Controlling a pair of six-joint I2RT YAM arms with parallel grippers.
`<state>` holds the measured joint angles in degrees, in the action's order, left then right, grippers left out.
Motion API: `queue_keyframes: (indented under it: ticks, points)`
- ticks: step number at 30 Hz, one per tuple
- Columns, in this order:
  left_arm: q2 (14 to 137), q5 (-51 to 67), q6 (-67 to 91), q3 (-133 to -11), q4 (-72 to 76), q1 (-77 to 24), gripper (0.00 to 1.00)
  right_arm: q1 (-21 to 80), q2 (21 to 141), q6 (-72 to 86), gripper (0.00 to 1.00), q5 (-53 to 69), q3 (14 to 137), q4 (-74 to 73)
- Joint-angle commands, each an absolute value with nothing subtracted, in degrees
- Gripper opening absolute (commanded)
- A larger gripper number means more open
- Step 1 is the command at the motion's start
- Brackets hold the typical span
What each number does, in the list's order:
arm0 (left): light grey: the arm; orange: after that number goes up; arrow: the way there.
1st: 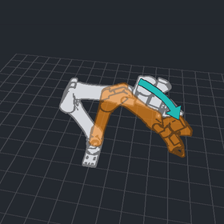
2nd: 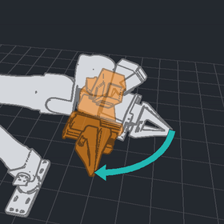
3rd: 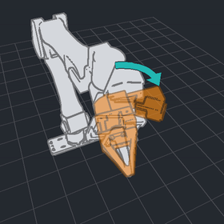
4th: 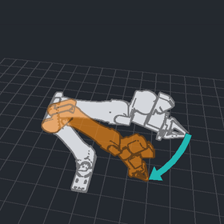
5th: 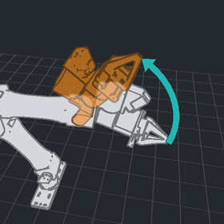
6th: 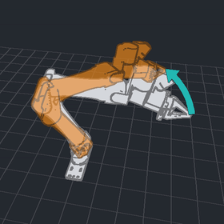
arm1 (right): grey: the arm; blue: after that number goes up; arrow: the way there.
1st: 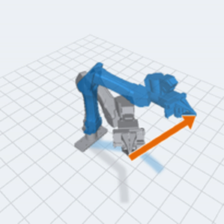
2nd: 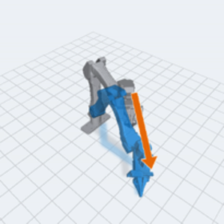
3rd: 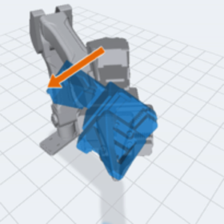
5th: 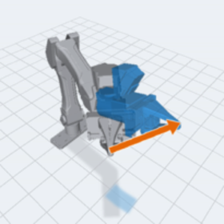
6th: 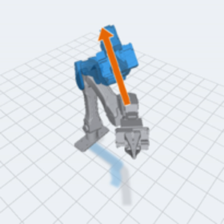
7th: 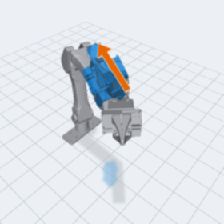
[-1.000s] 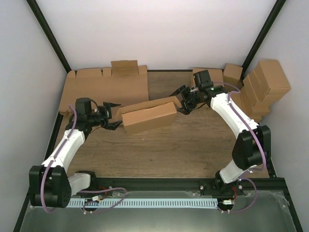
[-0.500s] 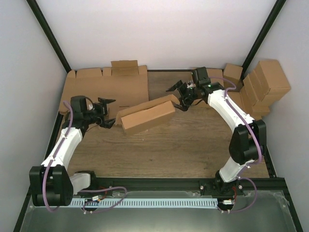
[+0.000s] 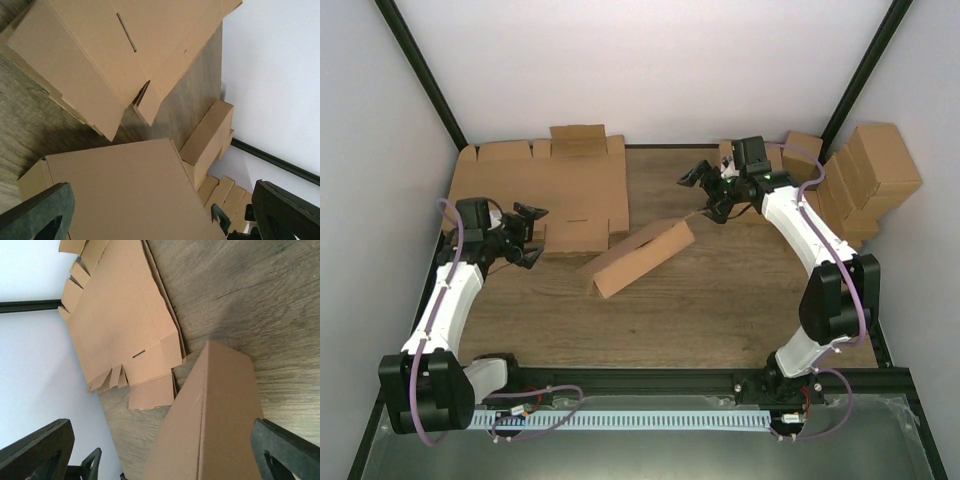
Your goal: Fold the paper box
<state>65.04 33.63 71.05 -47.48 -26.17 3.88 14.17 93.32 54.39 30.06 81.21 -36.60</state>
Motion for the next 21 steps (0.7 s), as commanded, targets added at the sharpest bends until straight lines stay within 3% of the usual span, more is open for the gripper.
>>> queue_keyframes:
  ticks: [1,5,13,21]
  points:
    - [64.10,32.86,67.19,-48.59,-27.74,4.22,1.00,13.86,91.28,52.65,1.00,32.51,79.41,-33.82]
    - [63.27,32.51,64.11,-50.32,-28.68,4.26,1.00,13.91,90.61,53.98,1.00,33.86,78.70,-32.80]
    - [64.66,32.97,39.95,-61.87,-38.13,2.85,1.00,14.90,90.38,56.28,1.00,36.07,78.57,-31.27]
    - [65.16,14.59,27.50,-66.43,-44.65,-16.35,1.00,15.39,89.73,50.29,1.00,32.05,76.34,-31.57]
